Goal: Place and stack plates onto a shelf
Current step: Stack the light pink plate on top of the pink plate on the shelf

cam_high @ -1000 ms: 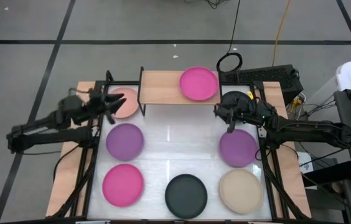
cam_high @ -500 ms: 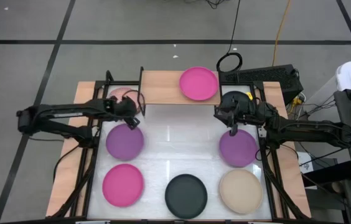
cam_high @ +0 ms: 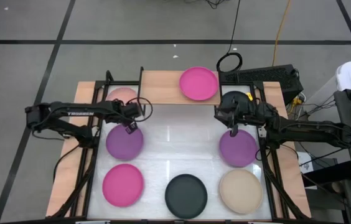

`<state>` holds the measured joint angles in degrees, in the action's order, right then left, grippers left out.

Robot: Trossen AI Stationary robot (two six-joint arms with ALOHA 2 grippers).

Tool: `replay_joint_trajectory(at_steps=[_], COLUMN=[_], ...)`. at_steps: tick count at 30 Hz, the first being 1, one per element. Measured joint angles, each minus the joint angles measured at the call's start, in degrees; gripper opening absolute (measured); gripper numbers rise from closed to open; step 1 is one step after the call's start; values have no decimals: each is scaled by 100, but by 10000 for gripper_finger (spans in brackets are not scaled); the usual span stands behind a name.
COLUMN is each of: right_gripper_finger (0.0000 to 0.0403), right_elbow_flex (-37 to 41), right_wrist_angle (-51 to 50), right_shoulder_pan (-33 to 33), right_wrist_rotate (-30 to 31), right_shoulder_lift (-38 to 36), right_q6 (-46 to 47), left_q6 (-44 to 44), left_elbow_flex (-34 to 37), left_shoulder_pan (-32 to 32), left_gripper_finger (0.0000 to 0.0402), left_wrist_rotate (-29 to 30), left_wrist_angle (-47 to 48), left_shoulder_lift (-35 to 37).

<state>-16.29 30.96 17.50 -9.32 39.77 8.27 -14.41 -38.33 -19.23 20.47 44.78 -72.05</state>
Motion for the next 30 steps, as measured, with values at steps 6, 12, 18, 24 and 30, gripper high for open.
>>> replay_joint_trajectory(at_steps=[6,12,18,24,30], right_gripper_finger=[165,165,165,165,165], right_elbow_flex=[0,0,0,0,0], right_wrist_angle=[47,52,50,50,52], right_shoulder_pan=[0,0,0,0,0], right_wrist_rotate=[4,11,15,17,22], right_shoulder_lift=[0,-2,-2,-2,-1], right_q6=[-55,-57,0,1,2], left_q6=[90,83,177,79,61], left_elbow_flex=[398,426,603,634,634], left_shoulder_pan=[-227,-535,-715,-731,-733], left_gripper_finger=[138,138,138,138,138], left_wrist_rotate=[-197,-61,-246,-256,-232], left_wrist_angle=[-492,-556,-806,-845,-846], left_shoulder_lift=[238,174,63,63,53])
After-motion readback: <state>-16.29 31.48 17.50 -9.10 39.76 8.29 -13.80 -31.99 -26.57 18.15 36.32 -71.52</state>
